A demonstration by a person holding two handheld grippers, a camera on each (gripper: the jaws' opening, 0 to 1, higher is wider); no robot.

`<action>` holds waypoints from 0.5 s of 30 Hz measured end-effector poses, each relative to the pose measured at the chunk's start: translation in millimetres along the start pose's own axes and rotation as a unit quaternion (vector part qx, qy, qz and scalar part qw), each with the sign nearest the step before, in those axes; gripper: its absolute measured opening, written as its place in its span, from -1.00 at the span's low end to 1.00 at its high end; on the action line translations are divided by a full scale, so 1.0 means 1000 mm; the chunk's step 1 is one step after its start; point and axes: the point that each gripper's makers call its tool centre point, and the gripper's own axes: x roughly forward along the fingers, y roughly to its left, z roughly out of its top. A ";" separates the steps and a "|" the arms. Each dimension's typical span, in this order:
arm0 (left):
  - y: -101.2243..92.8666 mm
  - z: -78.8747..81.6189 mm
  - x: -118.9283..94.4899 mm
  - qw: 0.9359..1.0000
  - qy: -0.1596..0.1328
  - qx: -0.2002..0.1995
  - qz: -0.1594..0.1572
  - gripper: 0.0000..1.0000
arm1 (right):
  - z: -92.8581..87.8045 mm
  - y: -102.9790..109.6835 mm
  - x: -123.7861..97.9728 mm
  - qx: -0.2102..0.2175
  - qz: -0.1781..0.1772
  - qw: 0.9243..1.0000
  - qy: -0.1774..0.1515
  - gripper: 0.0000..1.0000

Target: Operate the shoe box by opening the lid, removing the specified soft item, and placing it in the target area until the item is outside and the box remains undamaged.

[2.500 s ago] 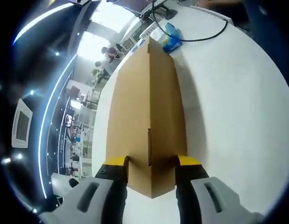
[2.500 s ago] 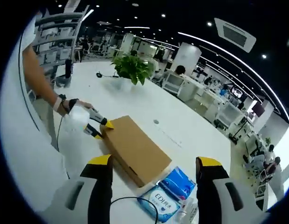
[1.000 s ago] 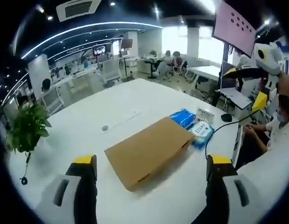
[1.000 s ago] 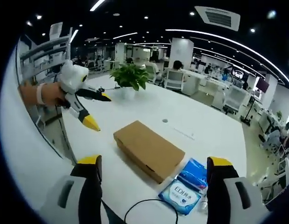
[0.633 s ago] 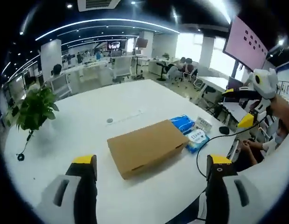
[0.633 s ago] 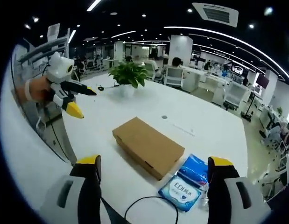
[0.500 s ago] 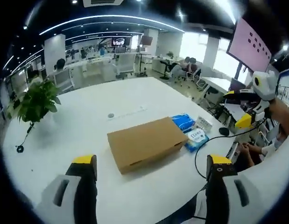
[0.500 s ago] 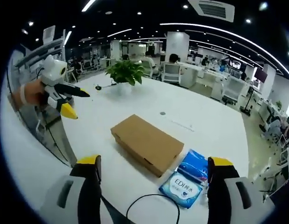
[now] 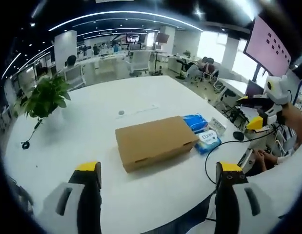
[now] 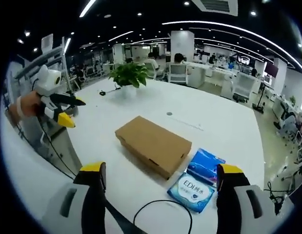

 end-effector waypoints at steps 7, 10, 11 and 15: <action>0.002 0.002 0.002 1.000 -0.007 -0.027 0.015 0.99 | -0.001 -0.002 0.000 0.012 0.004 1.000 0.000 0.90; 0.001 -0.005 0.003 0.999 0.007 -0.048 0.012 0.99 | -0.004 -0.002 0.003 0.018 0.005 1.000 0.005 0.89; 0.002 -0.005 0.002 0.999 0.006 -0.045 0.014 0.99 | -0.003 -0.002 0.003 0.019 0.006 1.000 0.003 0.89; 0.002 -0.005 0.001 0.999 0.002 -0.051 0.016 0.99 | -0.004 -0.002 0.005 0.019 0.005 1.000 0.005 0.89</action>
